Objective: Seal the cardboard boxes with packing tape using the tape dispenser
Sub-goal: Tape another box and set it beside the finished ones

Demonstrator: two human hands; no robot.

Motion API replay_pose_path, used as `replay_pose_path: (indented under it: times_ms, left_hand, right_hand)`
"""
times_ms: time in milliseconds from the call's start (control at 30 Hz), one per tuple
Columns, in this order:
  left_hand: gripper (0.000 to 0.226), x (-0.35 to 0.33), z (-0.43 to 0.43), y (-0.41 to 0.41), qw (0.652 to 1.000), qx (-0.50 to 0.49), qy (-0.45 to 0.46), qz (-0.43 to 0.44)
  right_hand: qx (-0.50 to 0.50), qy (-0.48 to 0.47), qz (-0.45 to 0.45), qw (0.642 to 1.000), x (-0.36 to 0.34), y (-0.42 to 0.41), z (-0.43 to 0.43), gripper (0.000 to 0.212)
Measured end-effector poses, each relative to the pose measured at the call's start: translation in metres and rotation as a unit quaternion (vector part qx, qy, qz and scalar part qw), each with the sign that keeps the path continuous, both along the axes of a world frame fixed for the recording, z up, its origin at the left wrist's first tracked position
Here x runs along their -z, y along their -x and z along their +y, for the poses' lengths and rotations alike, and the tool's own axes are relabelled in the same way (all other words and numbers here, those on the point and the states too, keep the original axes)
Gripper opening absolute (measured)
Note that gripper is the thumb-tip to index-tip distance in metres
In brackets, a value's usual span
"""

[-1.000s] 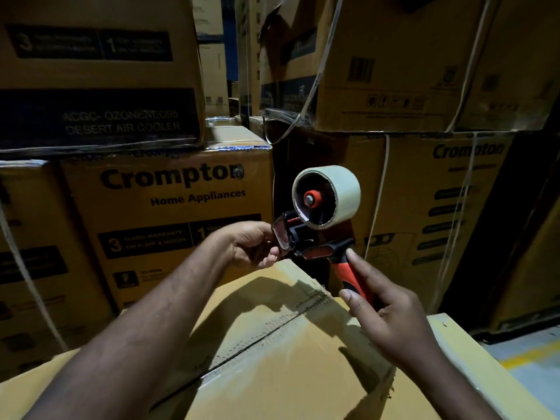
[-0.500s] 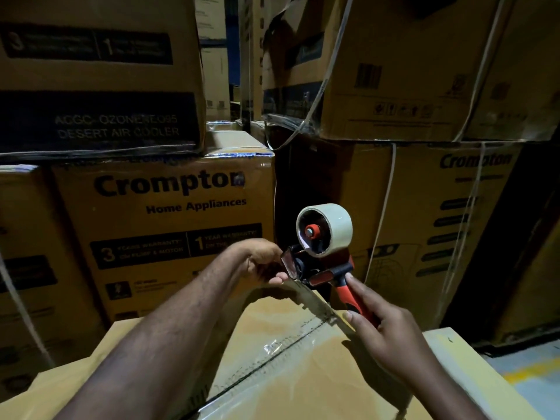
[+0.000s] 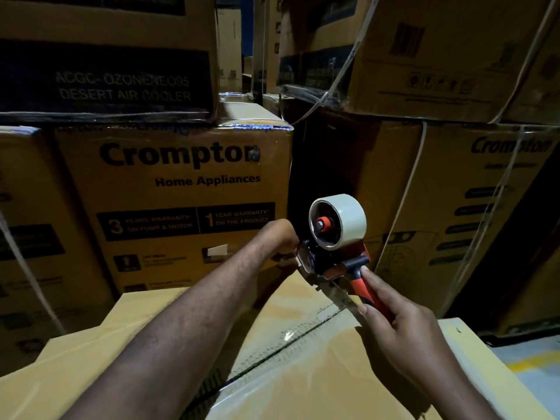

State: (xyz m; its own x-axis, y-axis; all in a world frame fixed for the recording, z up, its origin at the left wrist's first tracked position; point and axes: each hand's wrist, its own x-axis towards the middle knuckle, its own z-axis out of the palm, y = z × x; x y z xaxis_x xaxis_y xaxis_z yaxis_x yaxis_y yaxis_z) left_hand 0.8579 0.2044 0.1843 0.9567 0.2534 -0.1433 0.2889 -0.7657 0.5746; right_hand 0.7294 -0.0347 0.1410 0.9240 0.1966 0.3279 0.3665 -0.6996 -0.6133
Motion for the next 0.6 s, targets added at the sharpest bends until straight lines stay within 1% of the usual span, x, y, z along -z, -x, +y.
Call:
replay_pose_path:
  times_ms: [100,167,267,333,367,467,533,600]
  left_hand:
    - [0.030,0.013,0.004,-0.002,1.000,-0.016,0.015,0.005]
    - [0.030,0.023,0.005,-0.005,1.000,-0.017,-0.011,0.002]
    - [0.029,0.027,0.008,-0.005,0.999,0.030,0.008,0.011]
    - [0.023,0.024,0.011,-0.001,0.999,0.034,0.013,0.003]
    - [0.017,0.023,0.012,0.000,0.999,0.036,0.030,0.005]
    - [0.007,0.021,0.015,0.001,0.997,0.040,0.047,0.039]
    - [0.007,0.017,0.015,0.004,0.996,0.045,0.032,0.067]
    - [0.010,0.018,0.014,0.002,0.996,0.043,0.021,0.070]
  right_hand:
    - [0.012,0.004,0.006,1.000,0.001,0.004,0.000,0.065]
    - [0.018,-0.005,0.008,1.000,0.000,0.004,0.001,0.064]
    - [0.021,-0.011,0.006,1.000,-0.001,0.006,0.001,0.064]
    - [0.021,-0.011,0.005,1.000,-0.001,0.009,0.001,0.064]
    - [0.022,-0.013,0.005,1.000,0.000,0.010,0.000,0.063]
    - [0.027,-0.007,0.006,1.000,0.000,0.010,0.001,0.063]
    - [0.020,-0.001,0.008,1.000,-0.001,0.010,0.002,0.063]
    - [0.013,0.001,0.008,1.000,-0.001,0.010,0.002,0.063]
